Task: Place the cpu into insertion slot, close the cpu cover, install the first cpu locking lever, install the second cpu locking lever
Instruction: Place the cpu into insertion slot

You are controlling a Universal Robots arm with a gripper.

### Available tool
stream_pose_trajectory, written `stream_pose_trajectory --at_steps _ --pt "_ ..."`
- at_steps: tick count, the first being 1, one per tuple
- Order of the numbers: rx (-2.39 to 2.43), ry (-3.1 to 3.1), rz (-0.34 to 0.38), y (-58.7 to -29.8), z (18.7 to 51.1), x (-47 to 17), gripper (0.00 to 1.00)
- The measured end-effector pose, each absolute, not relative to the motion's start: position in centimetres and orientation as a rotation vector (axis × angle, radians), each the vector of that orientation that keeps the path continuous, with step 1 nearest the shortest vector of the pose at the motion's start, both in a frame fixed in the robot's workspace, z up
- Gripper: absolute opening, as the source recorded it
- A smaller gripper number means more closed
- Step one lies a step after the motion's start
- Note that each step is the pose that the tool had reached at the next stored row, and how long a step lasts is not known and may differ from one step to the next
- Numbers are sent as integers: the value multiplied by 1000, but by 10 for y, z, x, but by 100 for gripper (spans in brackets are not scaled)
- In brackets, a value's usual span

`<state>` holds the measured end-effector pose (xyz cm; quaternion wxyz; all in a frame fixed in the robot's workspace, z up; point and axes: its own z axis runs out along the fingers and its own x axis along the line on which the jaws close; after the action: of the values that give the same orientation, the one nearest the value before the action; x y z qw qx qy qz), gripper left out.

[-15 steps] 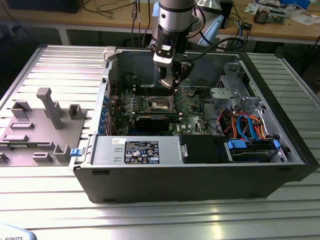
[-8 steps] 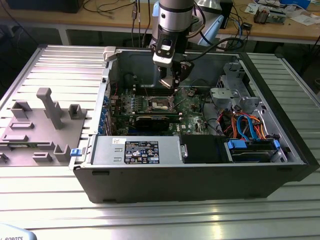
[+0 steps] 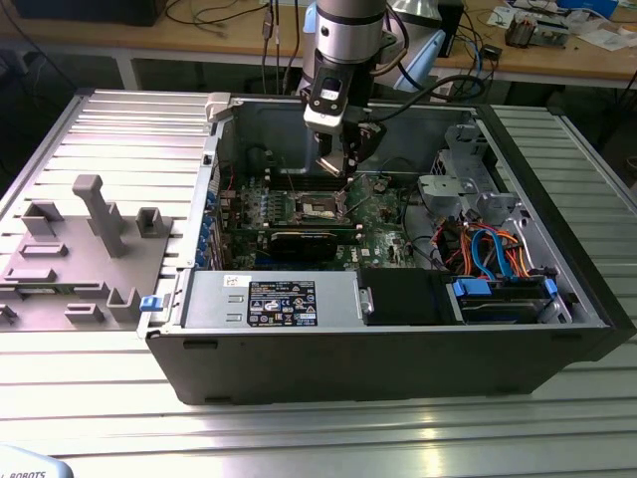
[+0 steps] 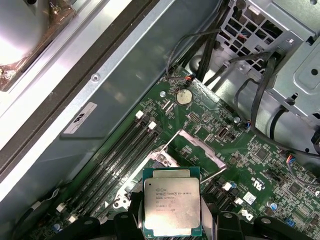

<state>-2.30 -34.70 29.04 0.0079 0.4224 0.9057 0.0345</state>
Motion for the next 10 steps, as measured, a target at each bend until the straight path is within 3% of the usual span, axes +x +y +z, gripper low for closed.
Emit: stream_pose_trajectory --at_steps 10 --pt "1338 2823 108 -347 290 -23 54"
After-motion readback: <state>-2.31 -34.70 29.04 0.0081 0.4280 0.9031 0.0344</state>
